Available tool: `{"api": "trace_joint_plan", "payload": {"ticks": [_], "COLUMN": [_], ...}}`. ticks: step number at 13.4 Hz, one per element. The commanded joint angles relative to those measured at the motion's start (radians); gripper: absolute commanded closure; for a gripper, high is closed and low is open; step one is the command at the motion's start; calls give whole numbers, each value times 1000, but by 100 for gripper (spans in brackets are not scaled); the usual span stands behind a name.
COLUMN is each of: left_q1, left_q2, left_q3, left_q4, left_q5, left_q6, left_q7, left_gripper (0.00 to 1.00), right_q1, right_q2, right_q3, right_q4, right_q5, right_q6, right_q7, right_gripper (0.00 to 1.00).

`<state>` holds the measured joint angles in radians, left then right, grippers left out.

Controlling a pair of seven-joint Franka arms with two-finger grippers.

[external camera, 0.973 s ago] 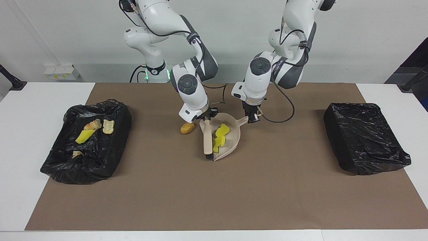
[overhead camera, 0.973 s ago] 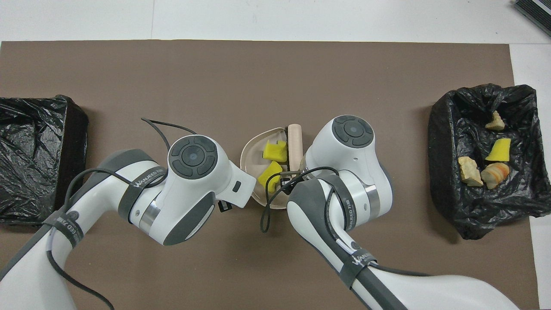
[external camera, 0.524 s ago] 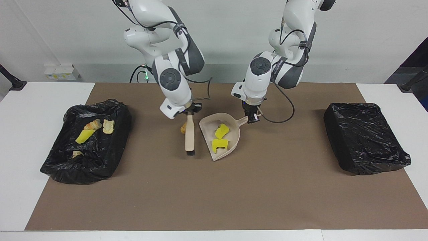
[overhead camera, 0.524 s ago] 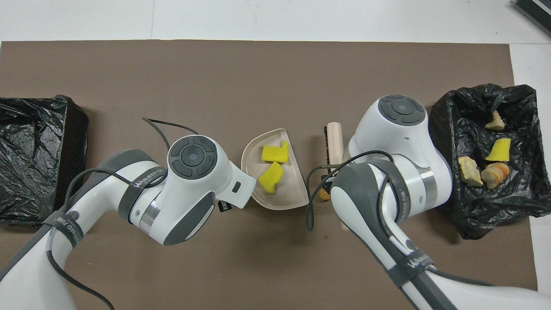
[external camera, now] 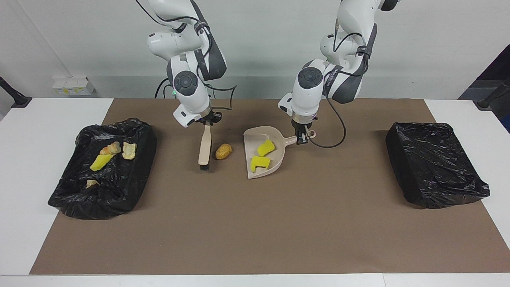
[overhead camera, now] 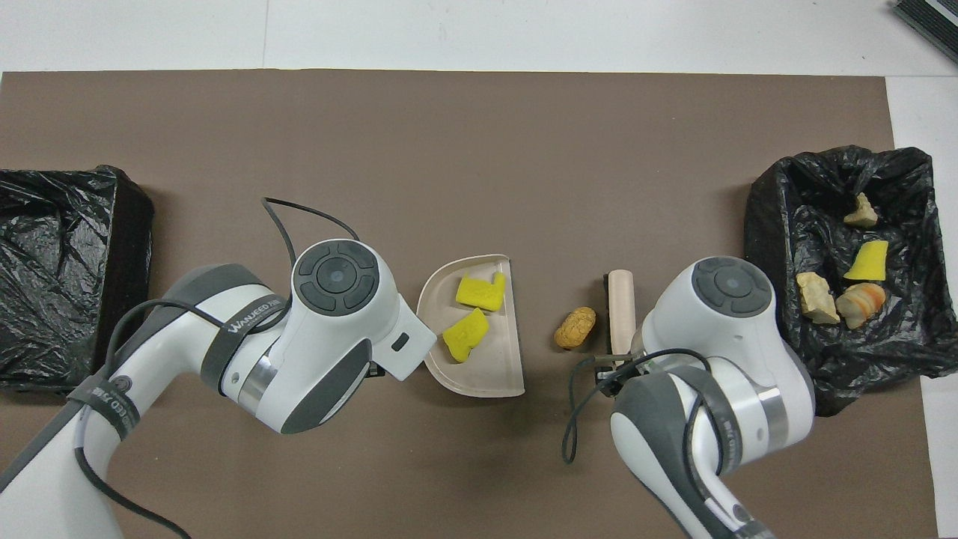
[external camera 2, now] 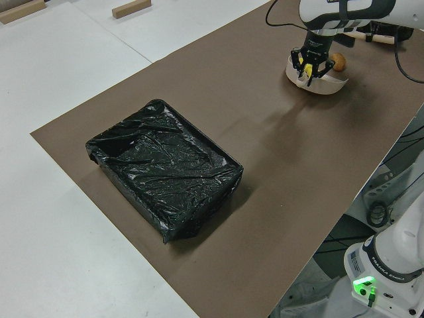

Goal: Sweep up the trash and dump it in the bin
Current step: 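Sweep the remaining bread chunk into the dustpan with the right gripper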

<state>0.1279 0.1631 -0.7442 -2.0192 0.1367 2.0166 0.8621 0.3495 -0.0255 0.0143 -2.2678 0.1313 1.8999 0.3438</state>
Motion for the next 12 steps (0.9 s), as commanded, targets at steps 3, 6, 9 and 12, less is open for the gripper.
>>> {"api": "trace_joint_plan", "payload": {"ticks": [3, 6, 9, 12], "left_q1": [21, 21, 24, 25], "left_q2": [-60, -60, -63, -63], "left_q3": [-6, -6, -6, -6], "left_q4": [-64, -64, -81, -90], "left_q5": [-22, -22, -23, -23], "left_q6": [14, 16, 43, 76], "left_q7": [11, -20, -81, -174], "left_gripper": [100, 100, 100, 100], "right_q1": [101, 146, 177, 123], "right_q2": [41, 38, 32, -8], "right_q3": [12, 13, 13, 6], "right_q4": [26, 34, 36, 53], "right_q5": [135, 295, 445, 482], "right_q6": [82, 100, 130, 75], "right_q7": [37, -75, -123, -216], "right_gripper": [100, 100, 100, 100]}}
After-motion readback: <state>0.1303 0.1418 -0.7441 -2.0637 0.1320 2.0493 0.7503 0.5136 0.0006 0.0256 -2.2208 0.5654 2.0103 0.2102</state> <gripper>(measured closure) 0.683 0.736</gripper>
